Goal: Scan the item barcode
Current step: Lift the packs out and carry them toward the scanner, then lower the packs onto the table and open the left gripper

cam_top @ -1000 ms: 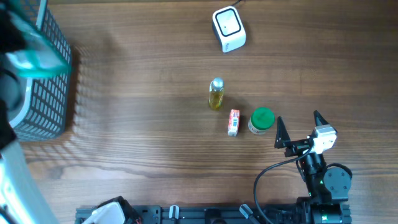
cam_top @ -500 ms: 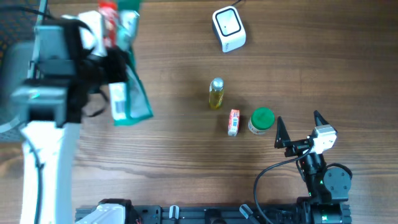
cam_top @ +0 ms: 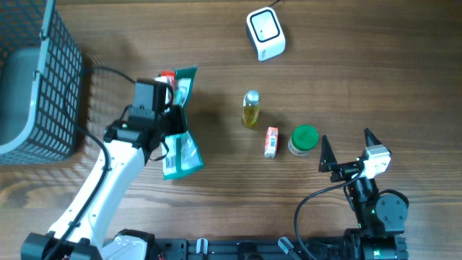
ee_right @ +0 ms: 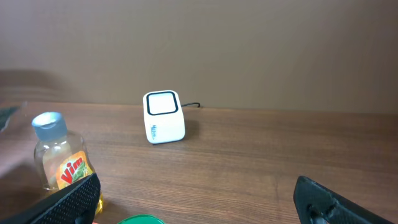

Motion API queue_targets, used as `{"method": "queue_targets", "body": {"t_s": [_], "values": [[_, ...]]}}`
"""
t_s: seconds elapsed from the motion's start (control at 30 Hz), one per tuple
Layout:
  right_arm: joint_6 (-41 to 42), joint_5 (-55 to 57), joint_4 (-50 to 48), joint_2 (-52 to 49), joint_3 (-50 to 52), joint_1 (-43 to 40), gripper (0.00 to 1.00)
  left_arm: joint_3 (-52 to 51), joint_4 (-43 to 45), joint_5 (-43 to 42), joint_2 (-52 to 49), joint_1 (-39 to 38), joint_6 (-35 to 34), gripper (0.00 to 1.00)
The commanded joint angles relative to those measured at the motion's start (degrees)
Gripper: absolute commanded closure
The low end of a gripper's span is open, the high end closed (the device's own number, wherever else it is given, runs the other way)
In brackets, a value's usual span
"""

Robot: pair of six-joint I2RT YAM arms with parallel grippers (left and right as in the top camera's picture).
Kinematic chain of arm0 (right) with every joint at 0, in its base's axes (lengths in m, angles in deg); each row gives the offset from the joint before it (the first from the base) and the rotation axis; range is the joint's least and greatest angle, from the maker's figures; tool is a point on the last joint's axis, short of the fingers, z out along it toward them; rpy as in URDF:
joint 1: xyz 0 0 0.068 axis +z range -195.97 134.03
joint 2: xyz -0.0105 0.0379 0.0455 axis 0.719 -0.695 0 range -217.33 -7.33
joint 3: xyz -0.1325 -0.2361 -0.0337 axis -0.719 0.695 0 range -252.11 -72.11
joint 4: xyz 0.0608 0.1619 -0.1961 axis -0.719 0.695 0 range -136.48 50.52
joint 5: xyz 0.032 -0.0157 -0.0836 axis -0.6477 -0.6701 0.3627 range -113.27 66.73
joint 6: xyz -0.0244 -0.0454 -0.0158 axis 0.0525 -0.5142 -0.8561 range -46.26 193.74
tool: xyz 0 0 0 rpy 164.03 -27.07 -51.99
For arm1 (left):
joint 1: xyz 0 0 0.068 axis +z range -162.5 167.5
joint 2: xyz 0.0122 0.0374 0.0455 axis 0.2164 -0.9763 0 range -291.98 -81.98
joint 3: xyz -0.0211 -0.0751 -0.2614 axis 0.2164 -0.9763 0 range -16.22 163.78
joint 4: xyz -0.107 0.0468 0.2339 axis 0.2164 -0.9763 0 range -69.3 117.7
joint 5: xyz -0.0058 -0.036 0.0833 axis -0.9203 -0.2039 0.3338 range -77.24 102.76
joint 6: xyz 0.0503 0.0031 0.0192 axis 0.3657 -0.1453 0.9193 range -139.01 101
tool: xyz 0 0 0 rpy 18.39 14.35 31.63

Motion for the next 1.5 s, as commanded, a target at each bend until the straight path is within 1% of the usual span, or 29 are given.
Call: {"method": "queue_targets", "body": {"t_s": [0.0, 0.2, 0.33, 0.5, 0.57, 0.6, 0.63, 0.7, 0.77, 0.83, 0.9, 0.93, 1.07, 1.17, 1.47], "values": [[-0.15, -0.09, -0.2, 0.0, 0.15, 0.09, 0.0, -2.99, 2.14, 3.17, 0.66, -0.2, -1.25, 0.96], [-0.15, -0.09, -0.2, 0.0, 0.15, 0.09, 0.0, -4.72, 3.19, 3.3, -0.35, -0.2, -1.07, 0.96], [-0.15, -0.09, -0.2, 0.0, 0.15, 0.09, 0.0, -4.96, 3.72, 3.3, -2.73, -0.52, -0.39, 0.96], [-0.17, -0.09, -0.2, 0.0, 0.15, 0.09, 0.0, -4.96, 8.28, 3.3, -5.31, -3.67, 1.79, 0.96], [-0.15, -0.09, -0.2, 0.0, 0.15, 0.09, 0.0, -4.96, 9.57, 3.32, -6.25, -5.25, 1.77, 0.94], [-0.13, -0.09, -0.2, 0.0, 0.15, 0.09, 0.0, -4.96, 10.08, 3.58, -6.67, -6.12, 1.77, 0.91], [-0.17, -0.09, -0.2, 0.0, 0.15, 0.09, 0.0, -4.96, 10.36, 3.82, -6.86, -6.56, 1.77, 0.84], [-0.15, -0.09, -0.2, 0.0, 0.15, 0.09, 0.0, -4.96, 11.02, 4.81, -7.06, -7.41, 1.77, 0.75], [-0.15, -0.09, -0.2, 0.0, 0.15, 0.09, 0.0, -4.96, 11.87, 5.05, -7.06, -7.69, 1.75, 0.53], [-0.15, -0.09, -0.2, 0.0, 0.15, 0.09, 0.0, -4.96, 12.26, 5.05, -7.06, -7.67, 1.75, 0.38], [-0.15, -0.09, -0.2, 0.0, 0.15, 0.09, 0.01, -4.94, 12.24, 5.05, -6.99, -7.67, 1.75, 0.14], [-0.15, -0.09, -0.2, 0.0, 0.15, 0.09, 0.0, -4.85, 12.24, 5.05, -6.99, -7.67, 1.77, 0.0], [-0.17, -0.09, -0.2, 0.0, 0.15, 0.09, 0.0, -3.82, 11.34, 4.76, -6.78, -7.69, 1.77, 0.0], [-0.15, -0.09, -0.2, 0.0, 0.15, 0.09, 0.0, -3.21, 9.4, 2.8, -6.19, -7.69, 1.75, 0.0], [-0.15, -0.09, -0.2, 0.0, 0.15, 0.09, 0.01, -1.57, 7.41, 3.32, -2.62, -7.67, 1.79, 0.0]]}}
